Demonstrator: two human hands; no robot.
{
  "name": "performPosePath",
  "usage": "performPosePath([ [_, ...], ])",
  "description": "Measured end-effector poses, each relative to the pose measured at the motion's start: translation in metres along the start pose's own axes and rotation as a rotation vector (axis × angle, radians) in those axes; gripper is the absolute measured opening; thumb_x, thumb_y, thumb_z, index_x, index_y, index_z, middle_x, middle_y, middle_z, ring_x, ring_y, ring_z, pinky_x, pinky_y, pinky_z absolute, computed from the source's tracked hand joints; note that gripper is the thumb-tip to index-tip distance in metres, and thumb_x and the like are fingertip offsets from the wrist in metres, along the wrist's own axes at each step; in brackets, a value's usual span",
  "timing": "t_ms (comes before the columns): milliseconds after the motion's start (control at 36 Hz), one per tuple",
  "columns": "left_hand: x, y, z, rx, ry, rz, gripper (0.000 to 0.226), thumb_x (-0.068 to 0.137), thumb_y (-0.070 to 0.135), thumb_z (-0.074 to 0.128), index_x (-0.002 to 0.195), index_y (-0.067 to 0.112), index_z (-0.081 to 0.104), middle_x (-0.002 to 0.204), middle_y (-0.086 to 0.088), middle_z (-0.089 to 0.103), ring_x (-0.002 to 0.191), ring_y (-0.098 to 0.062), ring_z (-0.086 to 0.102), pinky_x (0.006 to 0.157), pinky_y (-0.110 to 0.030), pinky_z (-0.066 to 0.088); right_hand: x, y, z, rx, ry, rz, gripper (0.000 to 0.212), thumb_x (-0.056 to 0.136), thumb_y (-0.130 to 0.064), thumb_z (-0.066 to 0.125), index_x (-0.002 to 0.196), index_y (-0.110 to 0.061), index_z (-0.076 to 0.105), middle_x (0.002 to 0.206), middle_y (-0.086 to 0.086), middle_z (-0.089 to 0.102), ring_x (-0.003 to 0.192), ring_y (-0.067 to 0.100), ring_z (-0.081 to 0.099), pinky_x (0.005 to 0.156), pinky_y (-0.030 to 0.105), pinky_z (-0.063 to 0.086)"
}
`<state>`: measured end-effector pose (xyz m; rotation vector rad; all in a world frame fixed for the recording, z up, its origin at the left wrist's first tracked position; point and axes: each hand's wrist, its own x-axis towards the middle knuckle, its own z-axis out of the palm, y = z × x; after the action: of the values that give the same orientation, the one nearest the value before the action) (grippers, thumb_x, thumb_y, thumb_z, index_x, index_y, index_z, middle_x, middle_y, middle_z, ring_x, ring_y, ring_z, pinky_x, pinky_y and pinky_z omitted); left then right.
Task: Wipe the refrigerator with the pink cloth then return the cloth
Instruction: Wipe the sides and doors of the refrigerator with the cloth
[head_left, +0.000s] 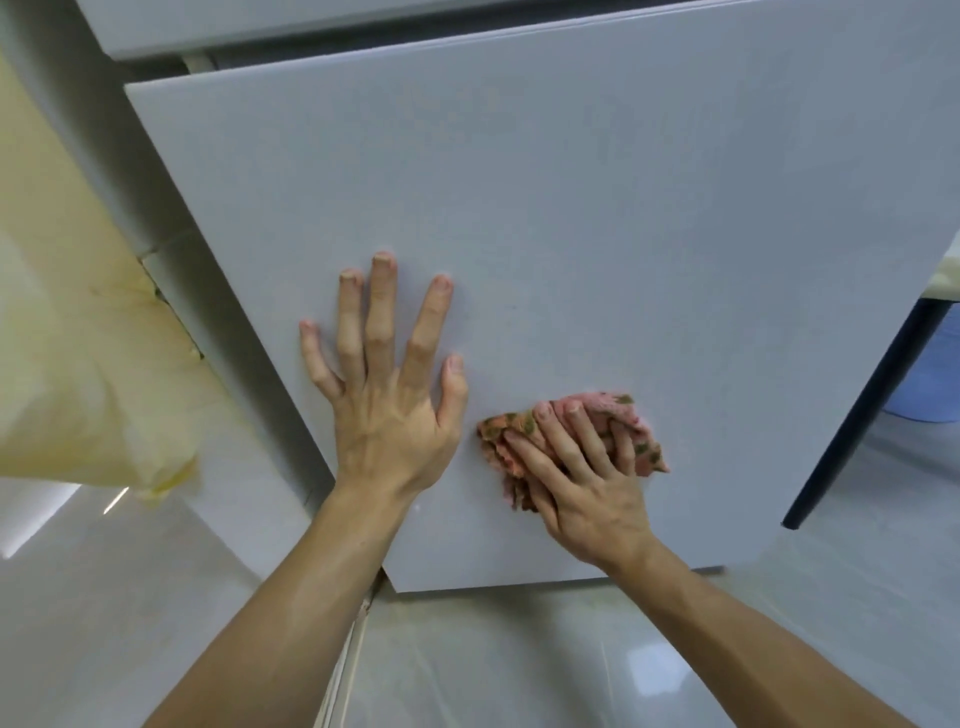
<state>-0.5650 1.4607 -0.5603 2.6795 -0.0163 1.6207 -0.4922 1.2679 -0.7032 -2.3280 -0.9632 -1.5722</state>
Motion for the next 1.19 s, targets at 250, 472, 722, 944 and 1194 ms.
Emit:
performPosePath([
  [250, 0.0, -0.011, -0.009, -0.001, 0.008, -0.016, 0.07, 0.101, 0.03, 0.058, 0.164, 0.028, 0.028, 0.172, -0.017, 0.02, 0.161, -0.035, 0.012, 0.127, -0.066, 0.007, 0.044, -0.011, -0.018, 0.045, 0.002, 0.083, 0.067, 0.108, -0.032, 0.051, 0.167, -0.036, 0.021, 0.177, -0.005, 0.002, 0.164, 0.019, 0.001, 0.128, 0.049, -0.006],
  [472, 0.007, -0.03, -0.015, 0.001, 0.074, -0.048, 0.064, 0.103, 0.02, 0.051, 0.163, 0.028, 0.029, 0.172, -0.017, 0.023, 0.16, -0.035, 0.016, 0.127, -0.063, 0.01, 0.155, -0.051, -0.04, 0.143, 0.207, 0.347, 0.054, 0.112, -0.03, 0.045, 0.164, -0.03, 0.03, 0.17, 0.007, 0.03, 0.159, 0.028, 0.016, 0.127, 0.057, 0.007],
  [722, -0.002, -0.05, -0.013, 0.013, 0.105, -0.07, 0.059, 0.108, 0.025, 0.046, 0.164, 0.025, 0.028, 0.17, -0.019, 0.024, 0.159, -0.037, 0.017, 0.126, -0.065, 0.015, 0.122, -0.067, -0.015, 0.152, 0.27, 0.249, 0.057, 0.109, -0.028, 0.048, 0.164, -0.028, 0.031, 0.172, 0.002, 0.023, 0.163, 0.023, 0.011, 0.129, 0.053, 0.007],
  [944, -0.003, -0.047, -0.017, -0.003, 0.108, -0.082, 0.066, 0.1, 0.015, 0.049, 0.163, 0.025, 0.03, 0.172, -0.018, 0.023, 0.16, -0.036, 0.016, 0.128, -0.06, 0.011, 0.028, -0.077, 0.014, 0.076, 0.018, 0.015, 0.065, 0.104, -0.033, 0.051, 0.165, -0.034, 0.028, 0.177, -0.007, 0.008, 0.163, 0.017, 0.011, 0.131, 0.047, 0.0],
  [1194, 0.002, -0.05, -0.032, -0.014, 0.06, -0.089, 0.087, 0.079, 0.003, 0.05, 0.162, 0.025, 0.035, 0.173, -0.014, 0.021, 0.162, -0.032, 0.012, 0.129, -0.059, 0.007, 0.081, -0.079, -0.013, 0.111, 0.006, 0.066, 0.082, 0.097, -0.012, 0.058, 0.167, -0.033, 0.021, 0.177, -0.007, 0.001, 0.163, 0.015, 0.001, 0.129, 0.046, -0.007],
])
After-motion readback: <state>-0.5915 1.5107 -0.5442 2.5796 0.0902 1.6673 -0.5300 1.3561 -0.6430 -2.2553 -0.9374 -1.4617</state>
